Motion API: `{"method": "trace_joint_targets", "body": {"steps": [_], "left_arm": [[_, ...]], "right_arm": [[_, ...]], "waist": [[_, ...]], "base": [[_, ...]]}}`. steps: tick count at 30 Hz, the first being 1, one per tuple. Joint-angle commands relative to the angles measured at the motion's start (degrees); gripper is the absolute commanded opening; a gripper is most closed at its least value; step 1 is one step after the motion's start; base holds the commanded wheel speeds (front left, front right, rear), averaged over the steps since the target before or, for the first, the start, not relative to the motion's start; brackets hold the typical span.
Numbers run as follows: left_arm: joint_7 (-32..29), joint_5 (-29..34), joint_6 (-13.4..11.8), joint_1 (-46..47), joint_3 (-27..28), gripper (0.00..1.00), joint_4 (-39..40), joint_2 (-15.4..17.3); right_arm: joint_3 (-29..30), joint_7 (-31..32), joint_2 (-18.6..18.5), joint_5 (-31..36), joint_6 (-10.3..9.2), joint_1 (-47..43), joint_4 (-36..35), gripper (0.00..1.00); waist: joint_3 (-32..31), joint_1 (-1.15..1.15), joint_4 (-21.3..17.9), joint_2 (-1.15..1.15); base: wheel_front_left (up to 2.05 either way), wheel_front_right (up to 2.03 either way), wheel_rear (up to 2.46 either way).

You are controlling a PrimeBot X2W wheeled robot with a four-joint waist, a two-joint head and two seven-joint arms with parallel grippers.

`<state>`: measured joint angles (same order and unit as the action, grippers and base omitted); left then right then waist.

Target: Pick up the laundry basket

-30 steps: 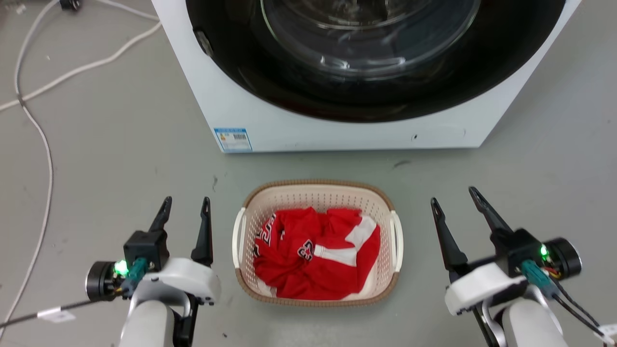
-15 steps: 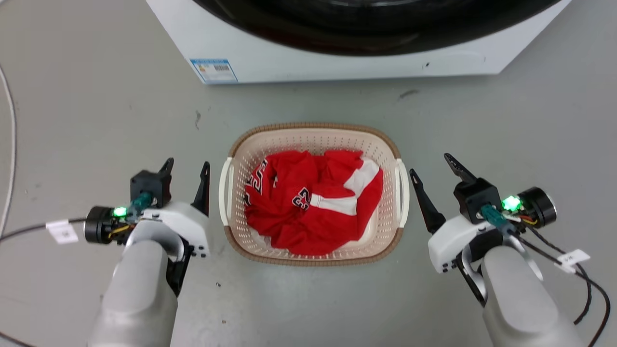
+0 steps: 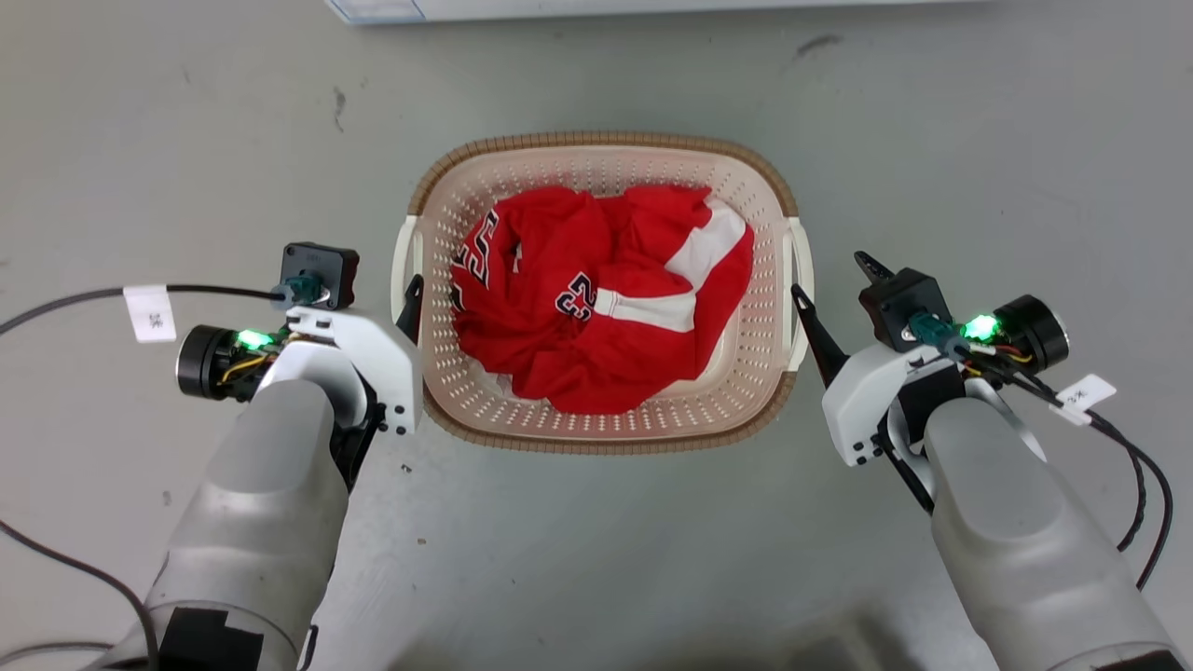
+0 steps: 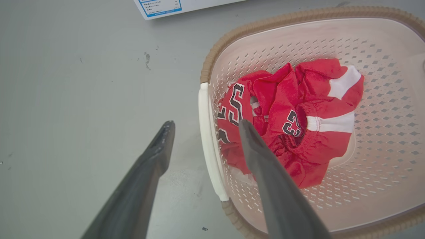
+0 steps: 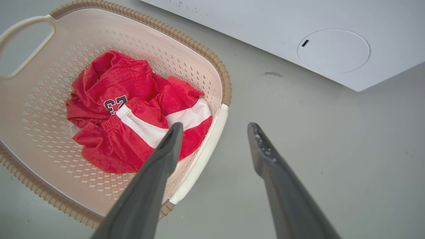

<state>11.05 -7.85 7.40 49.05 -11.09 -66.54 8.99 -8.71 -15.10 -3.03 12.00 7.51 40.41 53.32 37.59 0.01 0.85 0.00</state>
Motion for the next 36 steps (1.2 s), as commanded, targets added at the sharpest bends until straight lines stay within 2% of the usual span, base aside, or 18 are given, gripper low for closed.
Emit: {"method": "trace_joint_targets", "body": {"steps": [1, 9, 26, 27, 28, 29, 36], "left_arm": [[-0.59, -1.19, 0.05, 1.5, -1.2, 1.0, -0.86, 0.13], [-2.63, -6.29, 0.06, 4.78, -6.77, 1.0, -3.35, 0.75], [-4.27, -12.75, 0.07, 8.87, -15.82, 1.0, -4.86, 1.15], [-4.19, -12.83, 0.07, 9.08, -16.36, 0.38, -4.92, 1.29], [-4.03, -13.24, 0.07, 9.18, -16.7, 0.0, -4.97, 1.23], [-4.14, -13.56, 0.07, 9.16, -17.1, 0.0, -5.04, 0.97], [-4.83, -15.99, 0.06, 8.86, -20.1, 0.0, -5.21, 0.91]], "right_arm": [[-0.26, -0.11, -0.06, -0.17, -0.04, 1.72, 1.49, 1.0], [-1.11, -0.1, 0.12, -0.36, -0.04, 6.86, 8.7, 1.0], [-2.35, 0.0, 0.15, -1.48, -0.04, 13.5, 17.17, 1.0], [-2.39, 0.26, 0.15, -1.56, -0.04, 13.66, 17.57, 0.71], [-2.47, 0.2, 0.15, -1.79, -0.04, 13.87, 17.82, 0.25], [-2.58, 0.2, 0.16, -2.1, -0.05, 14.01, 18.1, 0.0], [-4.48, 0.49, -0.03, -3.87, -0.01, 13.97, 19.28, 0.0]], "waist": [[1.89, -0.01, -0.16, 0.0], [6.04, -0.01, -0.2, 0.0], [11.19, -0.01, 0.83, 0.0], [11.29, -0.01, 0.9, 0.0], [11.38, -0.01, 0.95, 0.0], [11.44, -0.01, 1.02, 0.0], [10.69, -0.01, 1.17, 0.0]], "base": [[0.0, 0.0, 0.0], [0.0, 0.0, 0.0], [0.0, 0.0, 0.0], [0.0, 0.0, 0.0], [0.0, 0.0, 0.0], [0.0, 0.0, 0.0], [0.0, 0.0, 0.0]]}}
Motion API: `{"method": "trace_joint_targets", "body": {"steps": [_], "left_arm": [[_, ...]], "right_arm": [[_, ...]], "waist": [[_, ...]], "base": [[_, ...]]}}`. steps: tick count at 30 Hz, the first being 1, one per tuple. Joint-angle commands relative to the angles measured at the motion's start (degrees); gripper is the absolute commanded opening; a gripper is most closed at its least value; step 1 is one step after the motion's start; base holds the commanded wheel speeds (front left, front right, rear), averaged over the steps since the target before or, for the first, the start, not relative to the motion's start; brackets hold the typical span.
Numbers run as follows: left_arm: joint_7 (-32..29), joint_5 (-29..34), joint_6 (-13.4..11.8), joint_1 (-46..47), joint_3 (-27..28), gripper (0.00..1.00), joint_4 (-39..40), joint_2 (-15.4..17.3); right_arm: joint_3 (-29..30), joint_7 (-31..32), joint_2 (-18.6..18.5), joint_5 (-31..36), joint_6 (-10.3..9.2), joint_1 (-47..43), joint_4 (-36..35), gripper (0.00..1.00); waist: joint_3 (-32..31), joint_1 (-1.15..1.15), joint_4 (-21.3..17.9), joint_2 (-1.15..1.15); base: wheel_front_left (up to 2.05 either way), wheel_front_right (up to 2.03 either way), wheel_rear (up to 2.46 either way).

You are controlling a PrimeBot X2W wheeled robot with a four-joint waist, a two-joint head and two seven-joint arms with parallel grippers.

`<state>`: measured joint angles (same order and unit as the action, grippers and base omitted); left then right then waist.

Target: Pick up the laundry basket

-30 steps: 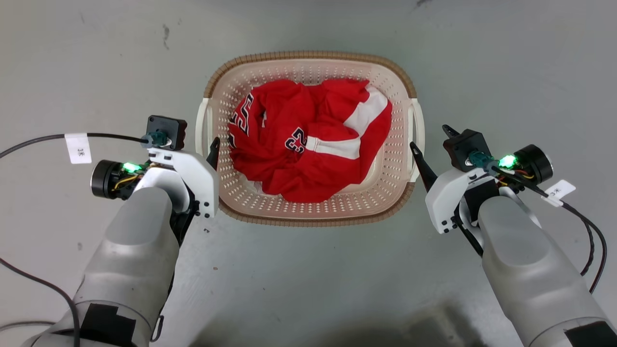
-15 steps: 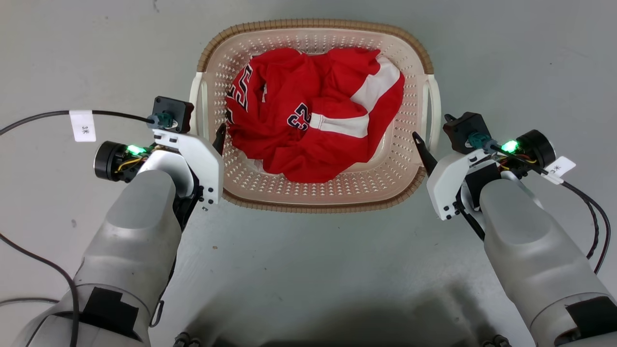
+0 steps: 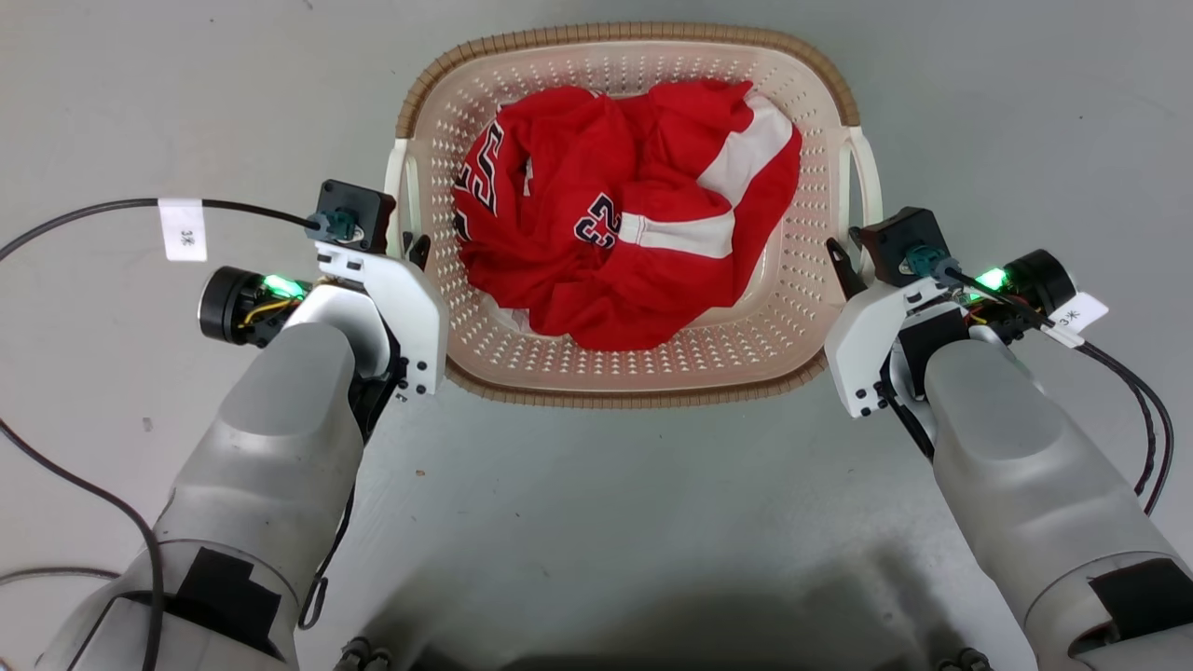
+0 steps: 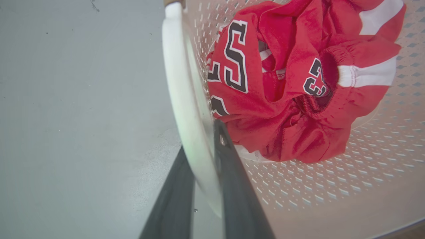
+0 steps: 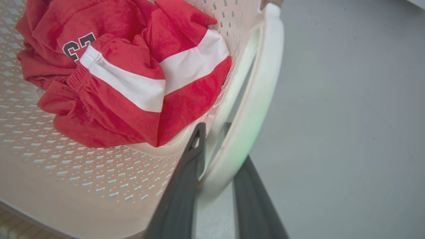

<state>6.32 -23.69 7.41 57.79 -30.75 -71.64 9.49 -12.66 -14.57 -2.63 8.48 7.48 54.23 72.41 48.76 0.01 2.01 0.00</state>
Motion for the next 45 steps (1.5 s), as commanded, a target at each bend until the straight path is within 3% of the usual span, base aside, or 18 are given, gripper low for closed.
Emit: {"method": "trace_joint_targets", "body": {"steps": [1, 11, 20, 45], "left_arm": [[-0.42, -0.63, 0.05, -0.23, -0.88, 0.0, -0.14, 0.39], [-3.3, -5.55, 0.06, -3.61, -5.39, 0.0, 0.5, 0.6], [-7.42, -11.23, 0.06, -8.15, -9.93, 0.0, 2.52, 1.54], [-15.36, -23.37, 0.08, -18.97, -21.38, 0.0, 5.17, 3.48]], "right_arm": [[-0.74, 0.03, -0.39, -0.55, 0.02, -0.07, 0.28, 0.0], [-4.88, 2.34, -0.37, -4.54, 0.01, -2.64, 0.99, 0.0], [-12.4, 6.14, -0.31, -12.0, 0.03, -6.77, 0.76, 0.0], [-25.77, 15.65, -0.28, -27.81, 0.03, -16.16, 0.82, 0.0]], "waist": [[-0.83, -0.01, 0.01, 0.0], [-7.26, -0.01, -0.41, 0.0], [-15.55, -0.01, -1.13, 0.0], [-36.48, -0.01, -3.32, 0.0]], "base": [[0.0, 0.0, 0.0], [0.0, 0.0, 0.0], [0.0, 0.0, 0.0], [0.0, 0.0, 0.0]]}}
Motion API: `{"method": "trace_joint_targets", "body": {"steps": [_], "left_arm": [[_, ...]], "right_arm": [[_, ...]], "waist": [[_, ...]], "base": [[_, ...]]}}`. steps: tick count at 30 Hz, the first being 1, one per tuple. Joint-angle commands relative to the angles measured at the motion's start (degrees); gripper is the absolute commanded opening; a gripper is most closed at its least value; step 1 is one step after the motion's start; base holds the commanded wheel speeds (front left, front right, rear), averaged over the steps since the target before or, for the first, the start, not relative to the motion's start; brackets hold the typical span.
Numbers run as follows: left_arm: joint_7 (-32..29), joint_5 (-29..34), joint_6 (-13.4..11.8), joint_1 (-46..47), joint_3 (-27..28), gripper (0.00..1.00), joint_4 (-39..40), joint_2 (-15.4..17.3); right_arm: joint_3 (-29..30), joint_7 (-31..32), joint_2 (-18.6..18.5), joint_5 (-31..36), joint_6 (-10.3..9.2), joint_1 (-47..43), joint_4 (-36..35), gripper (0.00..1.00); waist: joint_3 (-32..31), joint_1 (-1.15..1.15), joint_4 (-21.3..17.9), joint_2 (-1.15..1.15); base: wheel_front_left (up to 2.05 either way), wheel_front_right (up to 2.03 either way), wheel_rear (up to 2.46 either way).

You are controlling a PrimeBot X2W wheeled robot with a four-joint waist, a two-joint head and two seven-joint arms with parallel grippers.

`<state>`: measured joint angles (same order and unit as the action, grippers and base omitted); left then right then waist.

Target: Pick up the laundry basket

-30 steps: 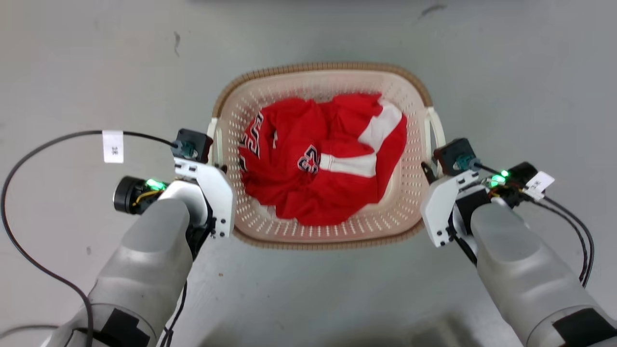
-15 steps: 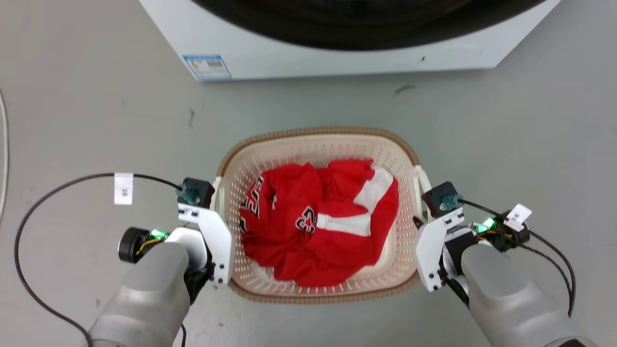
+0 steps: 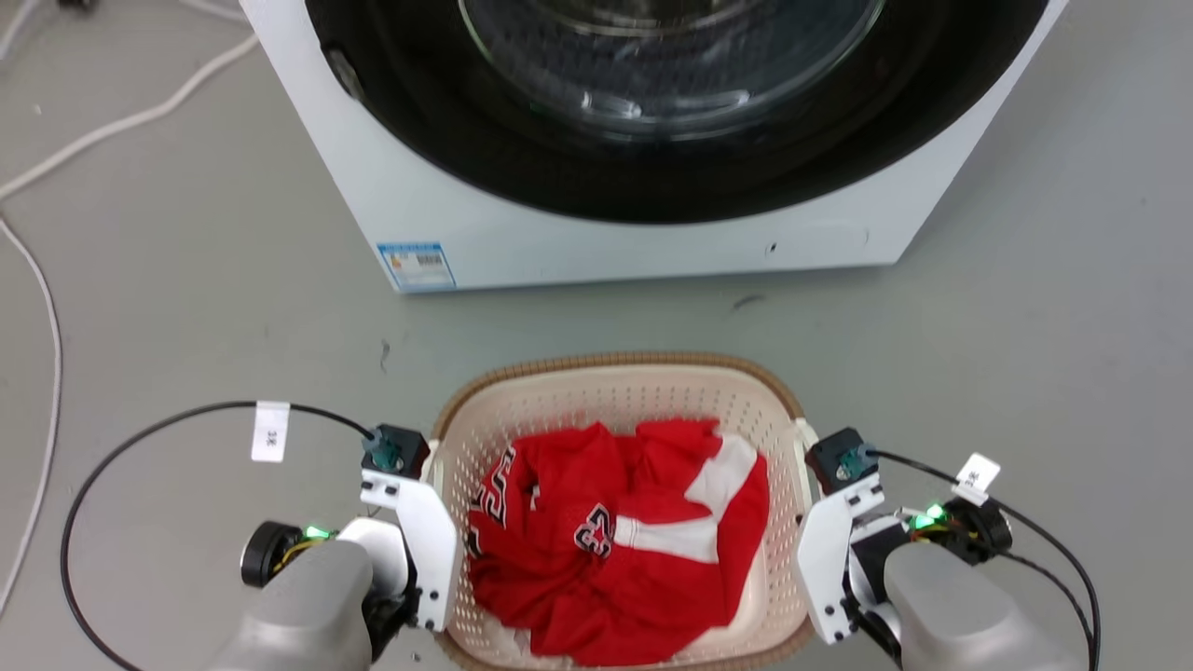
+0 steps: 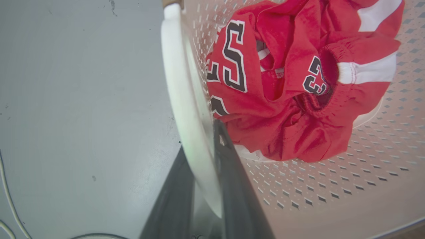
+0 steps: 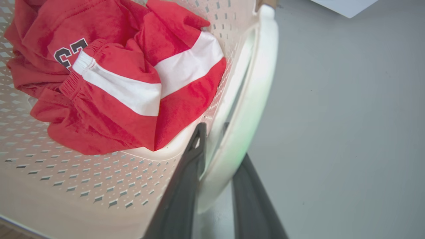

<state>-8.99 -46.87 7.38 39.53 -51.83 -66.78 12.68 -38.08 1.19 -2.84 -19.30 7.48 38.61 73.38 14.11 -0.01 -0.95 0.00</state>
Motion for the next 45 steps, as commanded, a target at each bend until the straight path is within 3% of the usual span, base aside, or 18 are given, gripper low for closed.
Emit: {"method": "trace_joint_targets", "body": {"steps": [1, 17, 45], "left_arm": [[-0.39, -0.52, 0.11, -1.08, -0.75, 0.0, 0.33, 0.31], [-6.27, -6.63, 0.15, -6.52, -7.29, 0.0, 1.6, 0.73], [-4.9, -12.93, 0.16, -5.76, -13.9, 0.0, 0.89, 1.37]], "right_arm": [[-0.8, 0.28, -0.07, -0.58, 0.03, -0.86, -0.14, 0.0], [-7.64, 3.62, -1.34, -7.34, 0.0, -6.0, -0.5, 0.0], [-15.92, 4.67, -2.86, -15.72, 0.0, -6.4, -0.65, 0.0]], "waist": [[-2.64, 0.01, -0.47, 0.0], [-12.84, 0.01, -1.08, 0.0], [-15.07, 0.01, -1.07, 0.0]], "base": [[0.0, 0.0, 0.0], [0.0, 0.0, 0.0], [0.0, 0.0, 0.0]]}}
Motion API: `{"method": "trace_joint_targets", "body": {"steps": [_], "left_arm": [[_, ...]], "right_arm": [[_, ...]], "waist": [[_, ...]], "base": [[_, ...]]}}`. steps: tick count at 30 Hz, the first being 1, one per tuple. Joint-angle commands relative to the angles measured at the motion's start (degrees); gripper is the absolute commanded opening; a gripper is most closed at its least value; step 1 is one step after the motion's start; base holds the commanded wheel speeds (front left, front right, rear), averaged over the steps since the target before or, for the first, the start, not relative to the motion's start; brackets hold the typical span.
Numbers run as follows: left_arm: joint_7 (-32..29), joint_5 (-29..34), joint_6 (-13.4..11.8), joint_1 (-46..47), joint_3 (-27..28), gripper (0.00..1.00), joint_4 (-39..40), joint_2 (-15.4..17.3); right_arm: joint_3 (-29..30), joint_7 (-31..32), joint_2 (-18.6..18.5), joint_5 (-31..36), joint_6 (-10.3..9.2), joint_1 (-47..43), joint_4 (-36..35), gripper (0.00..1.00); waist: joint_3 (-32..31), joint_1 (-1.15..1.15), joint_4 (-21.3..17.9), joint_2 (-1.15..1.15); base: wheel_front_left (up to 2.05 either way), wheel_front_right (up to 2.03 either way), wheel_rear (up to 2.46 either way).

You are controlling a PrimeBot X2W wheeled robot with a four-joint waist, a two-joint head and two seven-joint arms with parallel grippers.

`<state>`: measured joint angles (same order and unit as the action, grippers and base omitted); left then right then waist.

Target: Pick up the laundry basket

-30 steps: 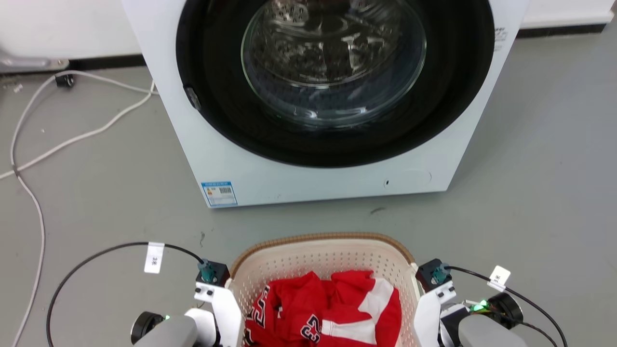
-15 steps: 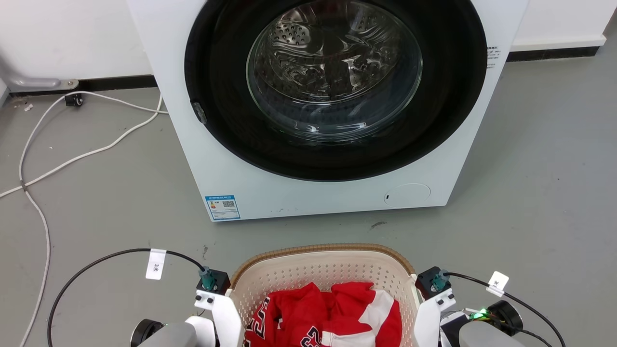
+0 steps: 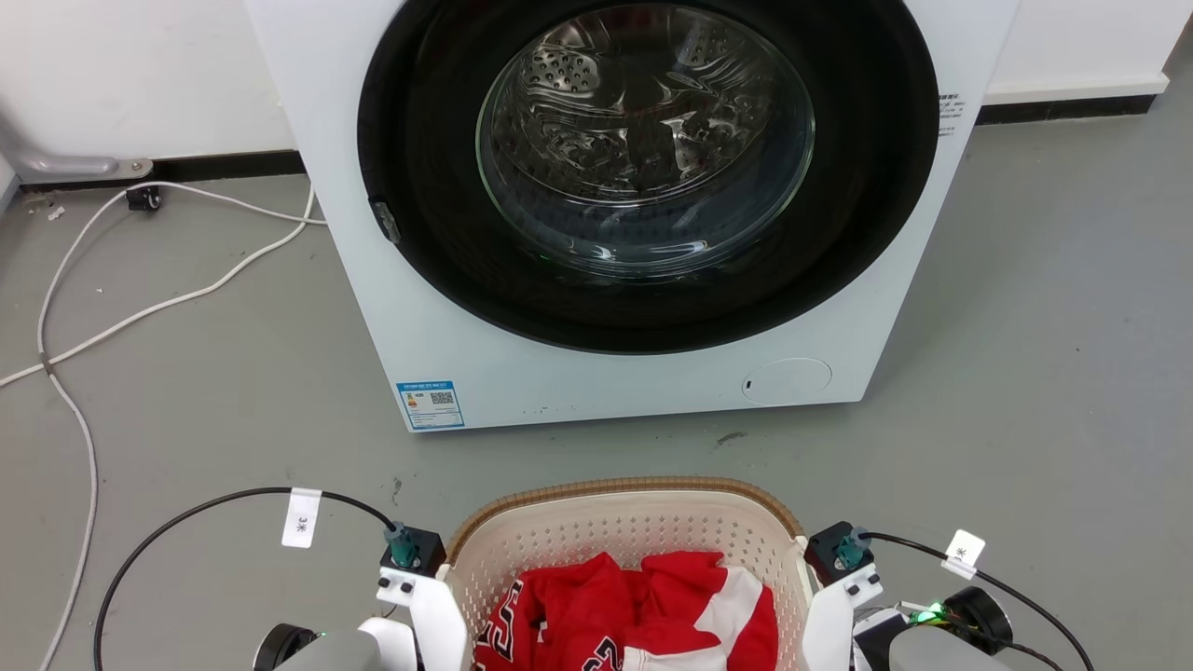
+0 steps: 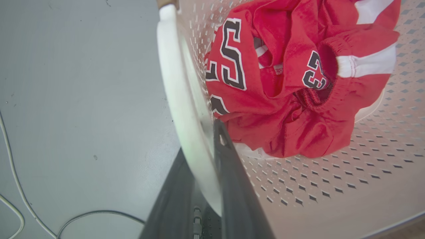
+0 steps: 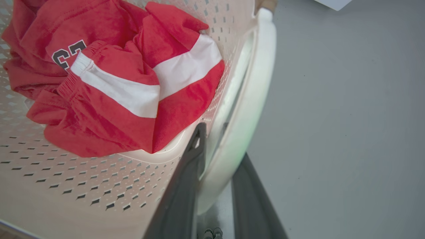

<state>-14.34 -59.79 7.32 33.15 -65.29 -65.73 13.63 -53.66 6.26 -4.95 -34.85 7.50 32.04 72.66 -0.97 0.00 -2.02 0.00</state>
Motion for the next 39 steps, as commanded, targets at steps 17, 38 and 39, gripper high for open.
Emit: {"method": "trace_joint_targets", "body": {"steps": [17, 38, 39], "left_arm": [[1.27, -2.69, 0.22, 1.26, -3.06, 0.0, -0.55, 0.59], [1.99, -5.43, 0.22, 1.88, -5.59, 0.0, -1.08, 0.72], [2.06, -5.58, 0.22, 1.87, -5.66, 0.0, -1.1, 0.77]], "right_arm": [[-3.31, -0.85, -0.93, -3.14, -0.02, 0.7, 0.54, 0.0], [-6.13, -1.38, -1.0, -6.16, -0.02, 1.58, 1.04, 0.0], [-6.23, -1.38, -0.97, -6.27, -0.02, 1.58, 1.05, 0.0]], "waist": [[-0.05, 0.0, -0.05, 0.0], [0.17, 0.0, -0.1, 0.0], [0.17, 0.0, -0.13, 0.0]], "base": [[0.0, 0.0, 0.0], [0.0, 0.0, 0.0], [0.0, 0.0, 0.0]]}}
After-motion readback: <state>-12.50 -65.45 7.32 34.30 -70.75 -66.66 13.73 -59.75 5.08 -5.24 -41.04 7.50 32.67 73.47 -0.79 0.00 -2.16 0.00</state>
